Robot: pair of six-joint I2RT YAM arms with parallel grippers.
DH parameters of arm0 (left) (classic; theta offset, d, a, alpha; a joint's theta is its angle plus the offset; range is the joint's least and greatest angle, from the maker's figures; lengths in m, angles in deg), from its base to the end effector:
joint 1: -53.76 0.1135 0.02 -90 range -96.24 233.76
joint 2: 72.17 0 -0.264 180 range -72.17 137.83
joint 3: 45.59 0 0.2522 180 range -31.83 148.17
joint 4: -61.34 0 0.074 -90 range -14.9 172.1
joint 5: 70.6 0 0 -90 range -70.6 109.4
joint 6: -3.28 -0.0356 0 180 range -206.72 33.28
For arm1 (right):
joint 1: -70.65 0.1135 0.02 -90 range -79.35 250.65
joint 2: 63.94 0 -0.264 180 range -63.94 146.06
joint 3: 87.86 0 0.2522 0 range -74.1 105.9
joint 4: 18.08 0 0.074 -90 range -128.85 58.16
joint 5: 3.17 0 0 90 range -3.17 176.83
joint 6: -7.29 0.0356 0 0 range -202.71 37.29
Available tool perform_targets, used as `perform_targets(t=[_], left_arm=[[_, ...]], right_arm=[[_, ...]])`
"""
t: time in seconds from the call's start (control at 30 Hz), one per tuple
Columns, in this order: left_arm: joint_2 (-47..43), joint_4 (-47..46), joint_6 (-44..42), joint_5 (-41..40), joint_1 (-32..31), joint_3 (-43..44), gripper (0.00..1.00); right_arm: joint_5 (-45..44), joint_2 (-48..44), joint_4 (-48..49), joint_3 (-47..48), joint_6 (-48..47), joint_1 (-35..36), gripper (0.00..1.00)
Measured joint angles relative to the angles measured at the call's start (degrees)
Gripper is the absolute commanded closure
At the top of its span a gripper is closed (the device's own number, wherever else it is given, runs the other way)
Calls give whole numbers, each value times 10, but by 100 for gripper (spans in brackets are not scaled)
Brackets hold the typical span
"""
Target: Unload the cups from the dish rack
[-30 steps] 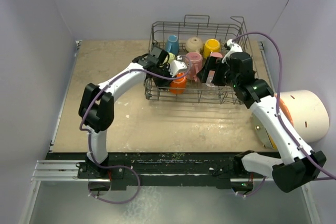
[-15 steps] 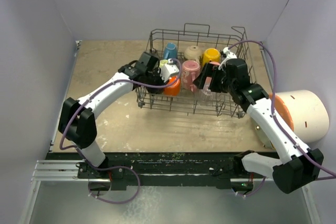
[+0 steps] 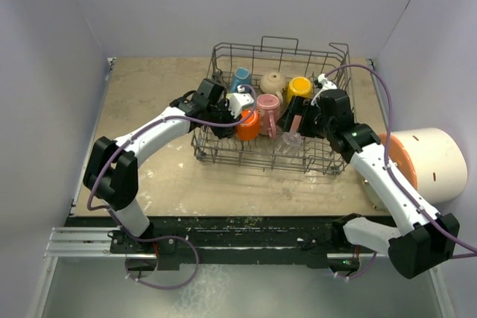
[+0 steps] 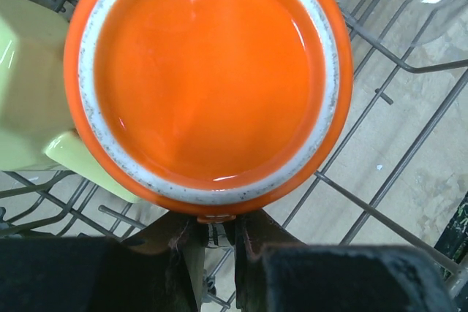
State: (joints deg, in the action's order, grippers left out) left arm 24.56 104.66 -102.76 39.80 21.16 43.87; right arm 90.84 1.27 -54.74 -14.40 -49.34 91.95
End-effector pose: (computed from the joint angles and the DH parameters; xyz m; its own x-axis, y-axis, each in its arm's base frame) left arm 0.3044 -0.2094 0.2608 -0.4345 0.5853 -0.6846 0.8443 0.5293 -0.0834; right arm 0.2369 0.0950 0.3373 -0.6010 0.3546 -0.7163 -0.1067 0.8526 0.5116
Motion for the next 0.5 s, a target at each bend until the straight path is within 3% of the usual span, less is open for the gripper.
perform_targets(t=[0.5], left_arm=[[-17, 111, -34, 42, 0, 97, 100]], right_arm=[[-18, -9, -7, -8, 0, 0, 1]])
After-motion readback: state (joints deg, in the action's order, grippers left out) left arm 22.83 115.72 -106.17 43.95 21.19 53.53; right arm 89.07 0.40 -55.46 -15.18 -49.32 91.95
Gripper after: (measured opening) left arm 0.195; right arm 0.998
